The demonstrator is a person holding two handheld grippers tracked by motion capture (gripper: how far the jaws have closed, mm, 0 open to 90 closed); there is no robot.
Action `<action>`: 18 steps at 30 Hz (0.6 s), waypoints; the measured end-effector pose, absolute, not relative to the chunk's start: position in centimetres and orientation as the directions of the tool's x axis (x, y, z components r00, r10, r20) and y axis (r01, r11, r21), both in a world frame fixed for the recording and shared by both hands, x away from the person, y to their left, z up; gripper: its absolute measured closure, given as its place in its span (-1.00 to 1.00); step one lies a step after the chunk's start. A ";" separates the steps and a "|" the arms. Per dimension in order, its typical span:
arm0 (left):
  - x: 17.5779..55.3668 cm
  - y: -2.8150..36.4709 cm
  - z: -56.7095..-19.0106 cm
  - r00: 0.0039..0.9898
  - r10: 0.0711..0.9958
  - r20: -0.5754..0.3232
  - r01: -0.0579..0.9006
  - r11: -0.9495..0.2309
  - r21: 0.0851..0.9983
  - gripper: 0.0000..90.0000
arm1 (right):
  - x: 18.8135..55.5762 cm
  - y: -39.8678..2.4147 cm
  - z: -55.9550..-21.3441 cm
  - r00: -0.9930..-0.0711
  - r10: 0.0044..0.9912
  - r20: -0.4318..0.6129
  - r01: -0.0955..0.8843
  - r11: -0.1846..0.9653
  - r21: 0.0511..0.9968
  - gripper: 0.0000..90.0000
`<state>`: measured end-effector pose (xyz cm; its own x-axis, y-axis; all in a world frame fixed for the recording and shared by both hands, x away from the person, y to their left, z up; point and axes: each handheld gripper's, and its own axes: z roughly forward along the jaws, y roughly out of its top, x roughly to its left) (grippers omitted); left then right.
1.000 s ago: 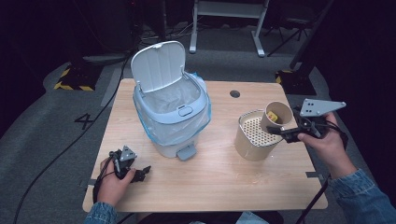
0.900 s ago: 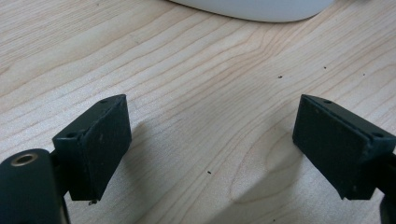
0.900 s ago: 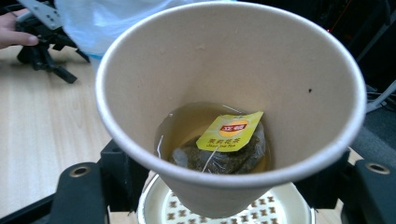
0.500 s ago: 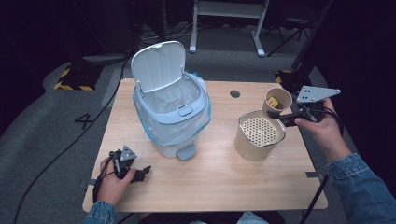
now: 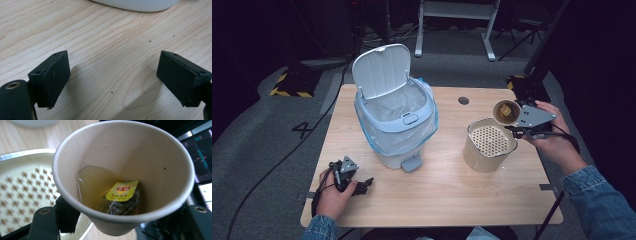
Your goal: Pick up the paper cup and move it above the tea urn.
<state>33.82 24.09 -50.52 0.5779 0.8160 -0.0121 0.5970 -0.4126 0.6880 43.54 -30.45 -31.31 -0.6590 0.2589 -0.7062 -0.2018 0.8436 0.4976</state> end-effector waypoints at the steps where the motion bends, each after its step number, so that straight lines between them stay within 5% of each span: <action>1: 33.8 24.1 -50.5 0.578 0.816 -0.012 0.597 -0.413 0.688 -0.74 | 43.5 -30.4 -31.4 -0.647 0.235 -0.725 -0.211 0.859 0.466 -0.30; 18: 33.8 24.1 -50.5 0.578 0.816 -0.012 0.597 -0.413 0.688 -0.74 | 43.1 -30.2 -32.9 -0.419 -0.128 -0.899 -0.235 0.972 -0.029 -0.30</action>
